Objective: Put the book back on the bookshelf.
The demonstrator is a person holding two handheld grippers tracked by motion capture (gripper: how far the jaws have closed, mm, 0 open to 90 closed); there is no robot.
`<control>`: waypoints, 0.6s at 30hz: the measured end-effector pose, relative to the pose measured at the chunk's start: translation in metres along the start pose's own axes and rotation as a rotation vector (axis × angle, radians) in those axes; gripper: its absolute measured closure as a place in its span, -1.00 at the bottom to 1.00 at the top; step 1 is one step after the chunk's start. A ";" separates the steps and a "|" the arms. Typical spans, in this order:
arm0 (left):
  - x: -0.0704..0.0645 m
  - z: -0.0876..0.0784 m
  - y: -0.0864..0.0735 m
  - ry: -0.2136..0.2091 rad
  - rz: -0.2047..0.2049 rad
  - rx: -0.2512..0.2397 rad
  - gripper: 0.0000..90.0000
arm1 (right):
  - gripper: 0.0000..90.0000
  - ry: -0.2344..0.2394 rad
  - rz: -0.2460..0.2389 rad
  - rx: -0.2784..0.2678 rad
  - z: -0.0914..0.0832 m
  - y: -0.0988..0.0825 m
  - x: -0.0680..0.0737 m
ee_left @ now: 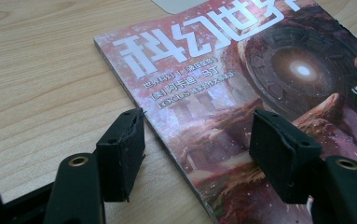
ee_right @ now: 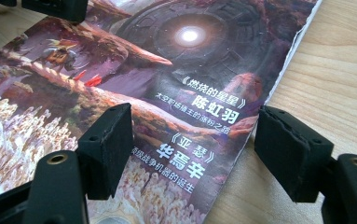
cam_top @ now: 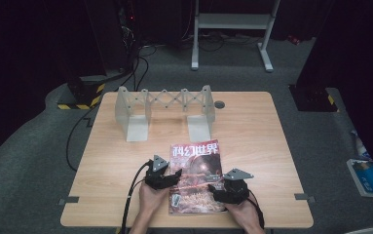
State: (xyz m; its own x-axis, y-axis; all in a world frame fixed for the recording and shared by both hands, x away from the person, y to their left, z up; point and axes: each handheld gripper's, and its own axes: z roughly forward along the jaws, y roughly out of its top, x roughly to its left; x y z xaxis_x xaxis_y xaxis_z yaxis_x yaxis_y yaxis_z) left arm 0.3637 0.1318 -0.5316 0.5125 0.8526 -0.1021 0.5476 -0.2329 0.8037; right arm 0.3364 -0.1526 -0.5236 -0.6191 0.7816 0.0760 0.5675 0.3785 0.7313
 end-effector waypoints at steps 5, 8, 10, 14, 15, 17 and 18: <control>0.000 0.000 0.000 -0.001 -0.009 0.002 -0.21 | -0.24 0.022 0.007 0.035 -0.002 0.005 -0.007; 0.000 0.001 0.000 -0.001 -0.011 0.002 -0.22 | -0.26 0.040 0.006 0.063 -0.001 0.009 -0.011; 0.000 0.001 0.000 -0.003 -0.010 0.001 -0.22 | -0.23 0.045 0.014 0.087 -0.001 0.014 -0.014; 0.000 0.001 0.000 -0.001 -0.008 0.001 -0.22 | -0.16 0.037 -0.002 0.114 -0.003 0.025 -0.018; 0.000 0.001 0.000 -0.001 -0.007 0.001 -0.22 | -0.16 0.039 -0.005 0.124 -0.003 0.030 -0.022; 0.000 0.001 0.000 -0.001 -0.006 0.000 -0.22 | -0.15 0.044 -0.004 0.123 -0.001 0.035 -0.026; 0.000 0.001 0.000 -0.001 -0.006 0.000 -0.22 | -0.11 0.042 0.000 0.131 0.000 0.038 -0.029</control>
State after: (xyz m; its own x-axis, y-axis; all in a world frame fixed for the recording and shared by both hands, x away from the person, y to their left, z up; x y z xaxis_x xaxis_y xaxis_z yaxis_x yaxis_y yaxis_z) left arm 0.3639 0.1317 -0.5324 0.5100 0.8534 -0.1076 0.5509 -0.2280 0.8028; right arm 0.3754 -0.1612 -0.4981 -0.6393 0.7616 0.1063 0.6320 0.4417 0.6368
